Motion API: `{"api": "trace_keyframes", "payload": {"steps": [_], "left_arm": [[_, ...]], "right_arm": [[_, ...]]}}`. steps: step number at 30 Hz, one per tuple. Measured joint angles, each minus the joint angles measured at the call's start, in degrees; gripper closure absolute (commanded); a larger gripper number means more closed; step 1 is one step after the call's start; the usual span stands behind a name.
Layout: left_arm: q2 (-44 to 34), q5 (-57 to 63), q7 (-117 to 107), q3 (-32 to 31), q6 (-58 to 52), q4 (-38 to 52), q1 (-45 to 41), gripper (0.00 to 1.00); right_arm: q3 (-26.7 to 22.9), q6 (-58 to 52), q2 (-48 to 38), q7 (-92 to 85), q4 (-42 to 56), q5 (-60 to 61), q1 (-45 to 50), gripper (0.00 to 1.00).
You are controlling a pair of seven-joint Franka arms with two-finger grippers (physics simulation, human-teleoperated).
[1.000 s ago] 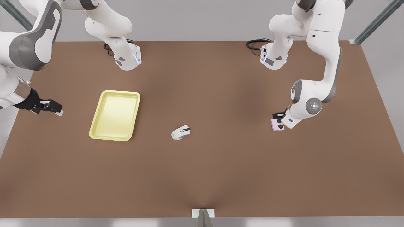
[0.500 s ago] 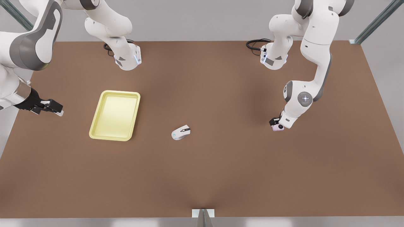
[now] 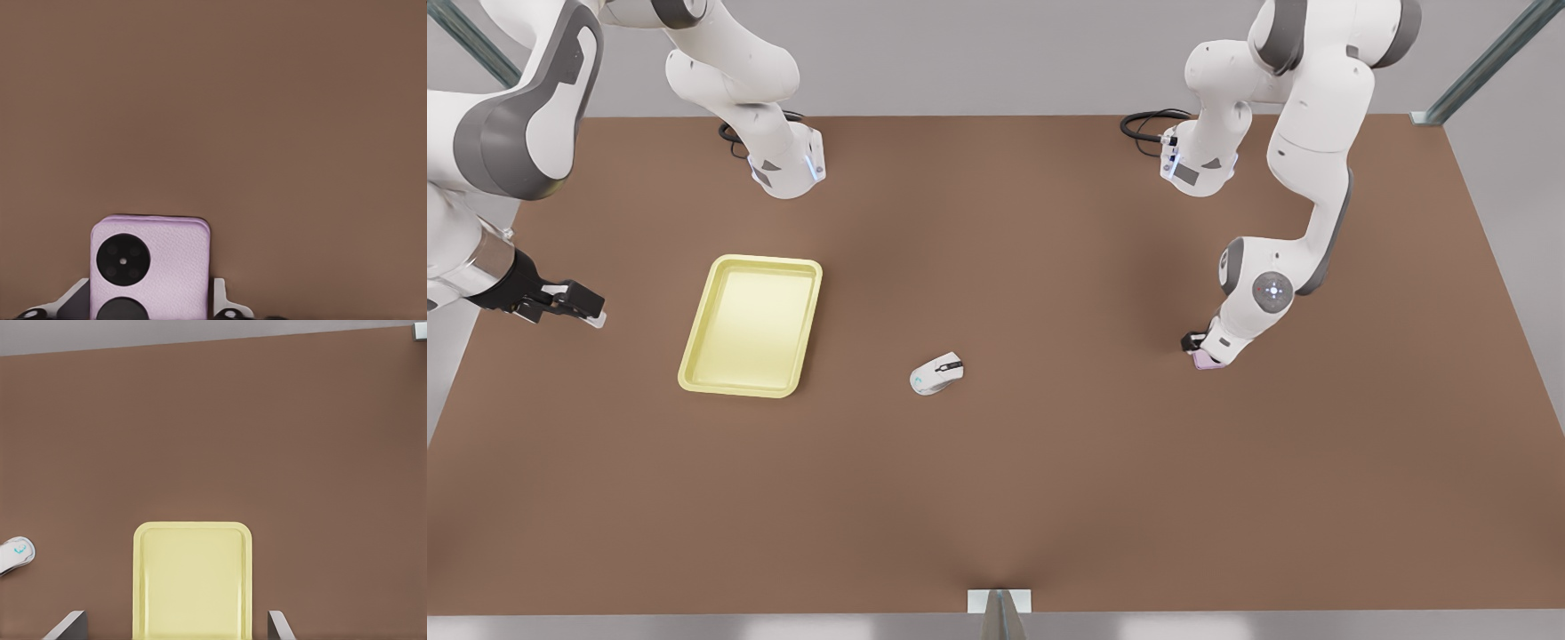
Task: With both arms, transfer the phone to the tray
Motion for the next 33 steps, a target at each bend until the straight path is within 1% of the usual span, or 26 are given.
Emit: {"api": "trace_keyframes", "payload": {"steps": [1, 5, 11, 14, 15, 17, 20, 24, 25, 27, 31, 33], "left_arm": [[0.02, 0.05, 0.12, 0.01, 0.1, 0.0, -0.01, 0.21], [0.05, 0.25, 0.46, 0.0, 0.36, 0.01, -0.01, 0.25], [-0.92, 0.43, 0.68, 0.0, -1.39, 2.12, -0.01, 0.27], [-0.85, 0.49, 0.66, -0.54, -3.59, 5.66, -0.87, 0.27], [-0.28, 0.47, 0.59, -0.69, -4.95, 8.6, -2.66, 0.27], [2.24, 0.44, 0.0, -0.79, -9.41, 17.91, -8.45, 0.27], [10.38, 0.4, -2.12, -0.8, -18.18, 36.4, -19.03, 0.27], [20.32, -0.73, -5.74, -0.9, -26.66, 52.62, -29.35, 0.27], [22.24, -1.17, -6.65, -0.9, -28.18, 55.21, -31.16, 0.27], [24.82, -1.75, -8.43, -0.91, -30.62, 57.66, -33.59, 0.26], [29.38, -2.25, -11.43, -0.91, -33.61, 63.36, -36.14, 0.26], [30.8, -2.32, -12.68, -0.9, -34.5, 64.8, -36.67, 0.26]], "right_arm": [[0.0, 0.0, 0.0, 0.0, 0.0, 0.01, 0.01, 0.0], [0.0, 0.0, 0.0, 0.0, 0.0, 0.08, -0.01, 0.0], [0.0, 0.0, 0.0, 0.0, 0.0, 0.12, -0.01, 0.0], [0.0, 0.0, 0.0, 0.0, 0.0, 0.12, -0.01, 0.0], [0.0, 0.0, 0.0, 0.0, 0.0, 0.12, -0.01, 0.0], [0.0, 0.0, 0.0, 0.0, 0.0, 0.12, -0.01, 0.0], [0.0, 0.0, 0.0, 0.0, 0.0, 0.12, -0.01, 0.0], [0.0, 0.0, 0.0, 0.0, 0.0, 0.12, -0.01, 0.0], [0.0, 0.0, 0.0, 0.0, 0.0, 0.12, -0.01, 0.0], [0.0, 0.0, 0.0, -0.01, 0.0, 0.12, -0.01, 0.0], [0.0, 0.0, 0.0, -0.01, 0.0, 0.12, -0.01, 0.0], [0.0, 0.0, 0.0, -0.01, 0.0, 0.12, -0.01, 0.0]]}}
